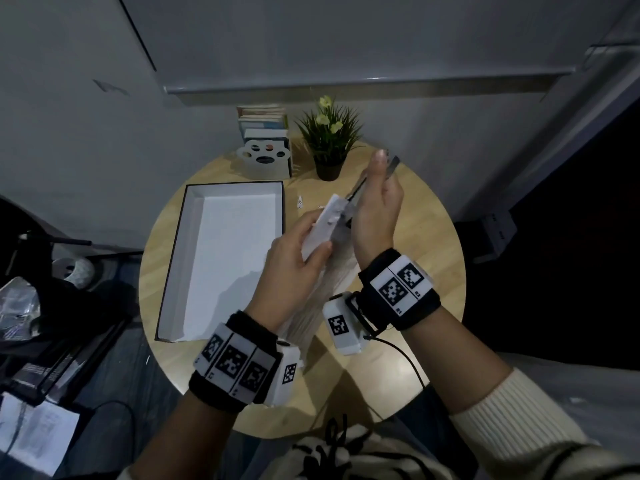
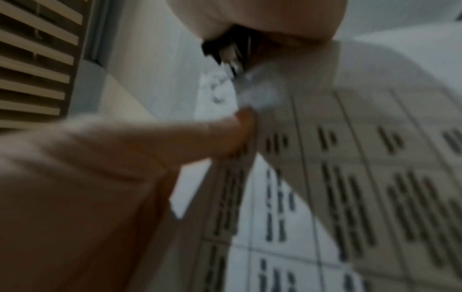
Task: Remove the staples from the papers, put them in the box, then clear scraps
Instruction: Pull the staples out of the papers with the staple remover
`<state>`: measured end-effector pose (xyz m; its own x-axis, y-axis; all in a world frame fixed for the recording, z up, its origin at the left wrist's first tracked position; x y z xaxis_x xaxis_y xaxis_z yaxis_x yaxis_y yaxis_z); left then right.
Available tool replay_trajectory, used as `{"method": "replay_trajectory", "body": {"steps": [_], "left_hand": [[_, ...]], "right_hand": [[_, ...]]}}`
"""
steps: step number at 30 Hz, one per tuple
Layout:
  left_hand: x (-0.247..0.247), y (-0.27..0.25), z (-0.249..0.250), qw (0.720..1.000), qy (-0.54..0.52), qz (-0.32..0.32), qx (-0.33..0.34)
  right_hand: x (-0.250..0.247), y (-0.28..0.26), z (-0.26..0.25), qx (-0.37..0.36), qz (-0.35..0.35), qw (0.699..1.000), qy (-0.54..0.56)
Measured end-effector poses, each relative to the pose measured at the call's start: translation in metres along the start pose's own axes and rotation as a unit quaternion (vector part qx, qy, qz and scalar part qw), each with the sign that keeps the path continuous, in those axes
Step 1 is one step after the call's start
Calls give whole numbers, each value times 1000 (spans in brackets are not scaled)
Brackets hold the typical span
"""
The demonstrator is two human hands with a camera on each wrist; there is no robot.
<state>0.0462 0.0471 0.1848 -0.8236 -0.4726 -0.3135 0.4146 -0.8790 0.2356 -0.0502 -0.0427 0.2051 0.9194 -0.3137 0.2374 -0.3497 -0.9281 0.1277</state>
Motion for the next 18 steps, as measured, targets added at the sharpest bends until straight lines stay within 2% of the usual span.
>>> {"method": "replay_trajectory", "body": {"steps": [3, 5, 7, 9, 10, 12, 14, 16, 18], "left_hand": [[-7, 5, -11, 998, 38, 56, -11], [-16, 11, -20, 997, 33, 65, -41], [-30, 16, -23, 995, 12, 69, -68], [-44, 23, -27, 993, -5, 79, -86], [-51, 26, -29, 992, -16, 83, -95], [-64, 32, -34, 988, -41, 99, -110], [-76, 38, -43, 984, -56, 117, -120], [-89, 44, -55, 978, -76, 136, -136], [-100, 47, -68, 972, -107, 143, -154]], "right_hand": [[3, 8, -3, 32, -9, 999, -8], [-3, 26, 0, 60, 6, 998, 28], [-13, 50, 20, 91, 30, 995, 18], [-25, 70, 60, 153, 26, 984, -89], [-29, 76, 81, 179, 3, 968, -179], [-33, 79, 125, 184, -87, 906, -371], [-29, 75, 162, 122, -195, 817, -530], [-20, 70, 195, 63, -271, 737, -616], [-10, 65, 227, 17, -331, 676, -659]]}}
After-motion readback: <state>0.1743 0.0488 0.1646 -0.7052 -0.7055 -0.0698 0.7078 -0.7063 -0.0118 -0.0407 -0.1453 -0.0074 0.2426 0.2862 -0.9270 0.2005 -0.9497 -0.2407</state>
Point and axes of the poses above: each hand's wrist, its own y-axis towards the middle knuckle, its own x-axis out of the palm, z = x × y, the point moved 4 cm from there along y, towards the middle knuckle, and after that the axes turned 15 degrees about z, right-handed, at the moved point
